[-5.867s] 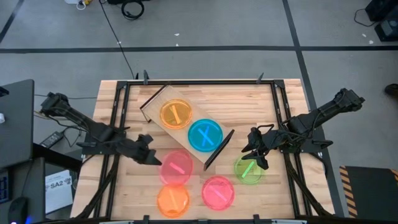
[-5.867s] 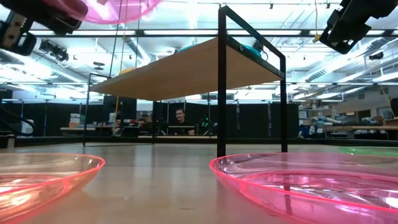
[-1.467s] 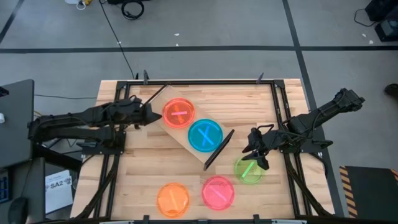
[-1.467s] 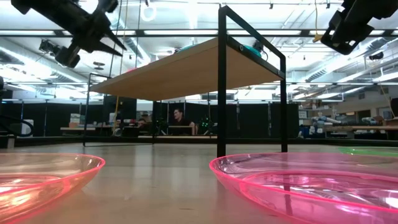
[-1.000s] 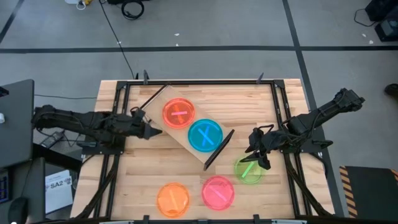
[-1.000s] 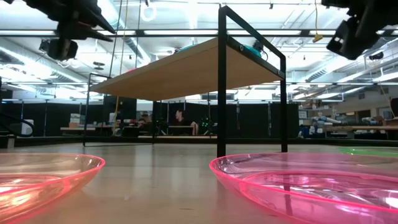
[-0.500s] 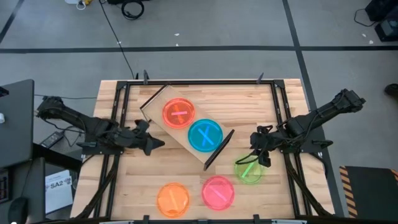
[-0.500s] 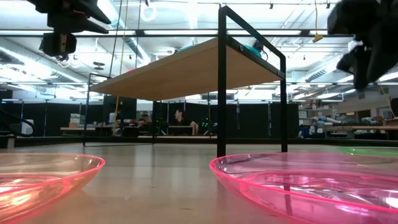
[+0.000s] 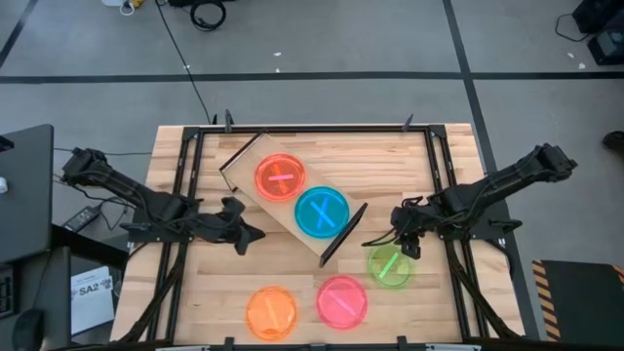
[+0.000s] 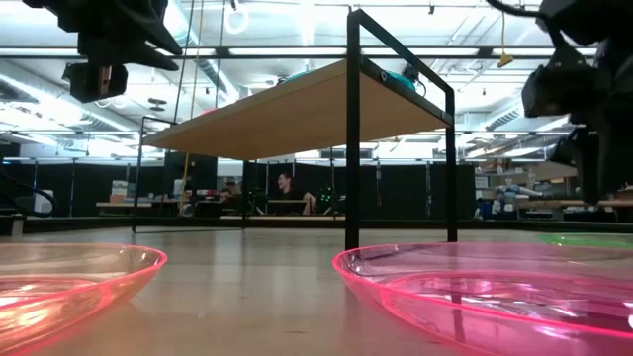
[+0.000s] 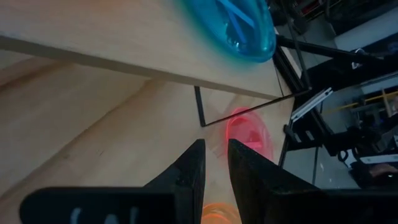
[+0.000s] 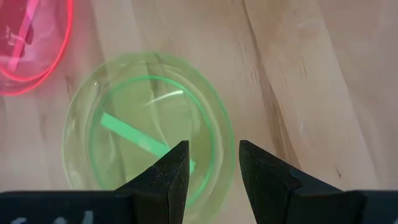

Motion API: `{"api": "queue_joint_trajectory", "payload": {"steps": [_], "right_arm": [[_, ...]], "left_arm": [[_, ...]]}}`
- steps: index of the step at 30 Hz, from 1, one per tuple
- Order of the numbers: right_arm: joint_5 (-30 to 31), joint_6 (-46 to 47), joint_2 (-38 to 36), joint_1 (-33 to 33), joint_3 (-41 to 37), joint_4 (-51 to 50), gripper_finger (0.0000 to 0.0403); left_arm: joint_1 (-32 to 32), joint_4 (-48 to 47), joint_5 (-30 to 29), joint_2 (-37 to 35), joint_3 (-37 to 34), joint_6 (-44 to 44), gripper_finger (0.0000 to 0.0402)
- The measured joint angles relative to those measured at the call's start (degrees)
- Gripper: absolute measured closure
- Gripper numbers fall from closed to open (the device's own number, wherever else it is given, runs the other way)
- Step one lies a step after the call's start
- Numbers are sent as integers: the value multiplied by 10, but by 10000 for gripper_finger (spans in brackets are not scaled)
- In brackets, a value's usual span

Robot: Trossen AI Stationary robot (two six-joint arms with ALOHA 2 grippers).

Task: Place and stack plates onto a shelf
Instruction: Stack the green plate on top of the blue plate on the shelf

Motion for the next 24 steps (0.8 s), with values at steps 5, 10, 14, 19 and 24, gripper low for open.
{"api": "queue_joint_trajectory", "payload": {"steps": [5, 10, 14, 19, 24], "right_arm": [[2, 0, 0, -14, -22, 27, 256], [-6, -1, 0, -21, -52, 75, 256], [-13, -1, 0, -21, -74, 119, 256], [-14, 0, 0, -21, -96, 146, 256], [-39, 1, 0, -21, -105, 158, 256]], "left_arm": [[0, 21, 1, 9, 0, 0, 326], [0, 19, 2, 10, 0, 0, 326], [0, 19, 2, 10, 0, 1, 326], [0, 19, 2, 10, 0, 1, 326], [0, 19, 2, 10, 0, 2, 326]]}}
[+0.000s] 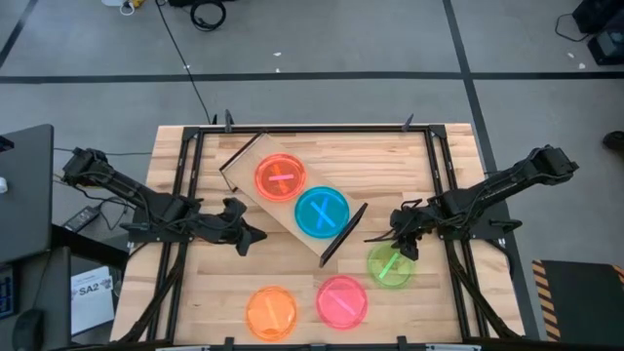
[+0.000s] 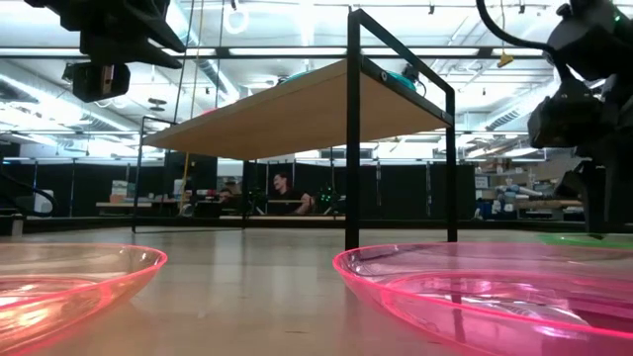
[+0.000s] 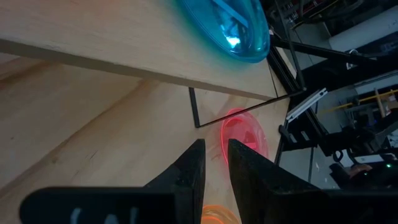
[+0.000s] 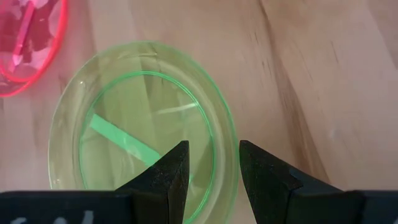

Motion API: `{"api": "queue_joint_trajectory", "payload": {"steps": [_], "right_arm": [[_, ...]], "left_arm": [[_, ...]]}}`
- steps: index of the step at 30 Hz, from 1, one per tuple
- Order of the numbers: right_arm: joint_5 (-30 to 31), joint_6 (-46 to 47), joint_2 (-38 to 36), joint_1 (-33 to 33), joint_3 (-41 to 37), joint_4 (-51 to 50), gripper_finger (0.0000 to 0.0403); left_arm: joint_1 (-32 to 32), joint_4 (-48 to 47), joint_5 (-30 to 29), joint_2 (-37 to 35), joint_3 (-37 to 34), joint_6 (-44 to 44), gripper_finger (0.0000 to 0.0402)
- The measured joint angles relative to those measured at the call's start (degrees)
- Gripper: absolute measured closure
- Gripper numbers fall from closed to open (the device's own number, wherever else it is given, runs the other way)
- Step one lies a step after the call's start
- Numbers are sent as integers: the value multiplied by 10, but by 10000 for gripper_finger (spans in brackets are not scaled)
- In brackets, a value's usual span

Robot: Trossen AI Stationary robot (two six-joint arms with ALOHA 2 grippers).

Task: Place and stack plates onto a shelf
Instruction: Stack the green plate on top of the blue plate on the shelf

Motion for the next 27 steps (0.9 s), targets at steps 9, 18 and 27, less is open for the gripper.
{"api": "queue_joint_trajectory", "payload": {"steps": [9, 18, 27], "right_arm": [[-1, 11, 0, 1, -36, 53, 256], [0, 10, -1, 1, -42, 57, 267], [3, 10, 0, 0, -43, 54, 329]], "left_arm": [[0, 0, 0, 0, 0, 0, 326], [0, 0, 0, 0, 0, 0, 326], [0, 0, 0, 0, 0, -1, 326]]}}
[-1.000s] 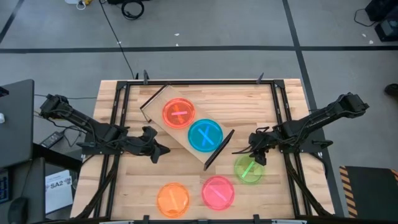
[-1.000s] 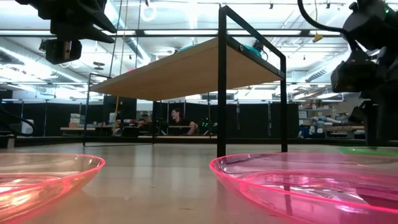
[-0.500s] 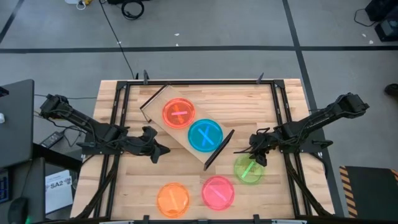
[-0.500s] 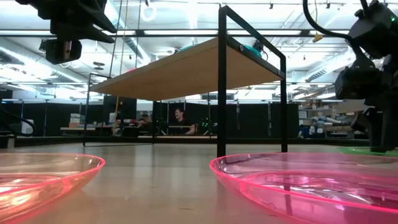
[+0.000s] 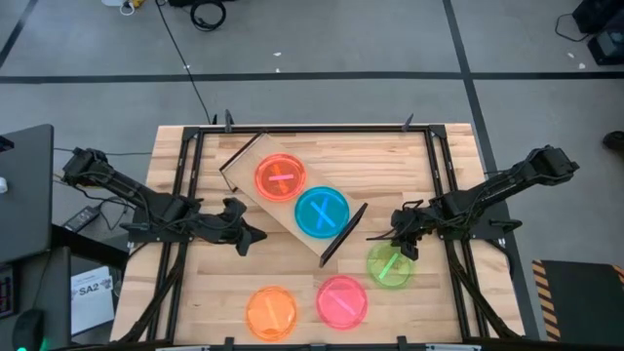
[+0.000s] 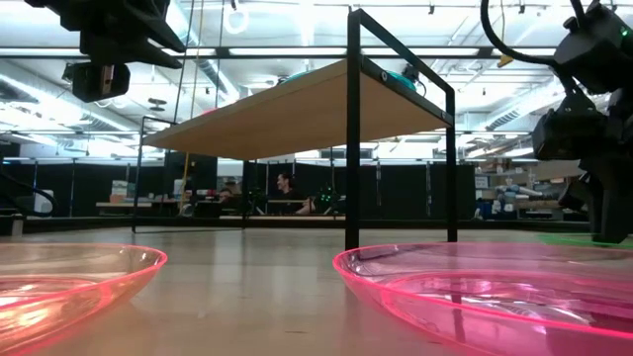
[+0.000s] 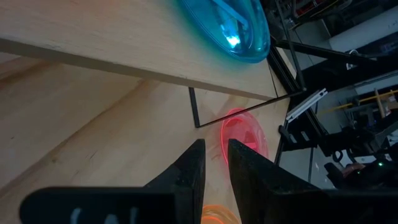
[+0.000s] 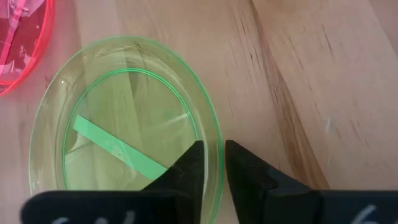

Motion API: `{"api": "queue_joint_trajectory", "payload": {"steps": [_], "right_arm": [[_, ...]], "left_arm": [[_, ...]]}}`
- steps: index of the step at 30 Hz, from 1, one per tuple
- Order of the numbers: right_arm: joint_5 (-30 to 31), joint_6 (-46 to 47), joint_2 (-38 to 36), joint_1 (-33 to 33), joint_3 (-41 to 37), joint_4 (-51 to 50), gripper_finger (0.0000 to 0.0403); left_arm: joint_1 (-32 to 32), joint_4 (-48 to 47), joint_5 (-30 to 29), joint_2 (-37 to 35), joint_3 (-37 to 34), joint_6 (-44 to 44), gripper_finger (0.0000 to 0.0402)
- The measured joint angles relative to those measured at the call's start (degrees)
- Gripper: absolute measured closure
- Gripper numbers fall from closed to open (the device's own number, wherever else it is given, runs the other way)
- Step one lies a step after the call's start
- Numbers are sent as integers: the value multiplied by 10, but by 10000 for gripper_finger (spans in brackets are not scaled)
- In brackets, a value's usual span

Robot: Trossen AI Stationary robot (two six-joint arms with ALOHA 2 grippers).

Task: Place and stack plates onto a shelf
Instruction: Stack the green plate on top of the blue plate on the shelf

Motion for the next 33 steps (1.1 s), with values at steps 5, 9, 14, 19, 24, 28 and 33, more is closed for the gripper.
{"api": "queue_joint_trajectory", "payload": {"steps": [5, 9, 14, 19, 24, 28, 33], "right_arm": [[0, -1, 0, 0, 0, -1, 363], [-5, -1, 0, 0, 0, -2, 382], [-5, -1, 0, 0, 0, -1, 391], [-5, -1, 0, 0, 0, -1, 391], [-21, 0, 0, 0, 0, -2, 392], [-37, 1, 0, 0, 0, -3, 392], [-36, 0, 1, 0, 7, -7, 392]], "left_arm": [[0, 0, 0, 0, 0, 0, 326], [0, 0, 0, 0, 0, 0, 326], [0, 0, 0, 0, 0, 1, 326], [0, 0, 0, 0, 0, 1, 326], [0, 0, 0, 0, 0, 1, 326], [0, 0, 0, 0, 0, 1, 326], [0, 0, 0, 0, 0, 1, 326]]}}
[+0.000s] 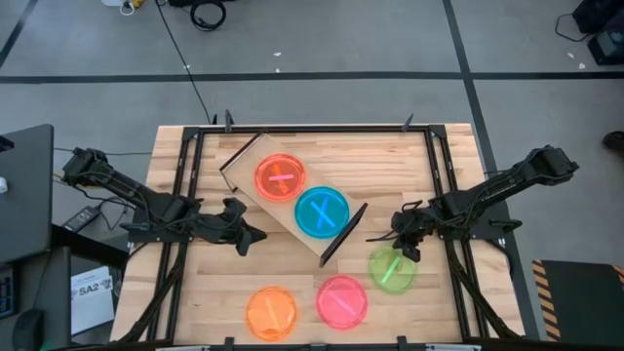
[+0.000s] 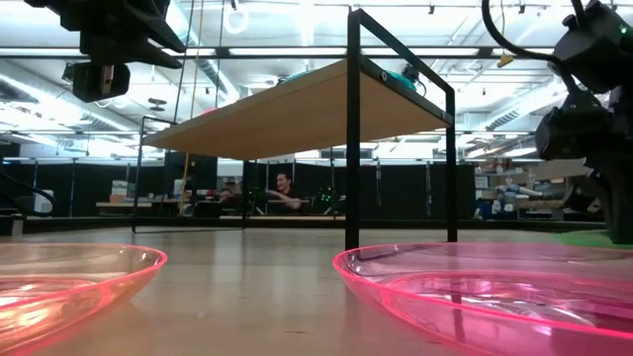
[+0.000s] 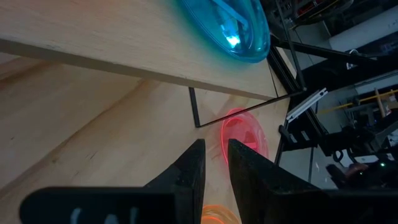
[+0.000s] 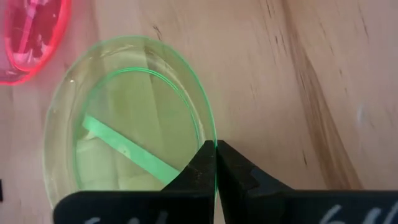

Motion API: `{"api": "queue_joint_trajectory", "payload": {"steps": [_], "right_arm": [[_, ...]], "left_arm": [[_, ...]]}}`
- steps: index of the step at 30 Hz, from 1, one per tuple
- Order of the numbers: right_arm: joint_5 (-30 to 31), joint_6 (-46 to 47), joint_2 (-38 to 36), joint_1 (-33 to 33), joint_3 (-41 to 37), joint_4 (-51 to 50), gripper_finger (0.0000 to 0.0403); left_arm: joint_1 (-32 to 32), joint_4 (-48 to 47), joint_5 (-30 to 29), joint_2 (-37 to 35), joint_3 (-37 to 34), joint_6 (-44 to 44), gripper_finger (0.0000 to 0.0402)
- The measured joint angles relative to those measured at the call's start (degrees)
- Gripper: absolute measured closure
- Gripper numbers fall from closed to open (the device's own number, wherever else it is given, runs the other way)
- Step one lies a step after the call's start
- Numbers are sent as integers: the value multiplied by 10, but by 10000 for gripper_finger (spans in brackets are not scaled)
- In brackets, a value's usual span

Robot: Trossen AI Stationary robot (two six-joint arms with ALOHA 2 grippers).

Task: Place and stack plates onto a shelf
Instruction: Stack the green plate on top of the blue plate on the shelf

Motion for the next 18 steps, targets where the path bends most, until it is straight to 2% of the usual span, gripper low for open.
{"api": "queue_joint_trajectory", "payload": {"steps": [18], "right_arm": [[16, -31, 0, 0, 97, -128, 393]], "left_arm": [[0, 0, 0, 0, 0, 0, 326]]}}
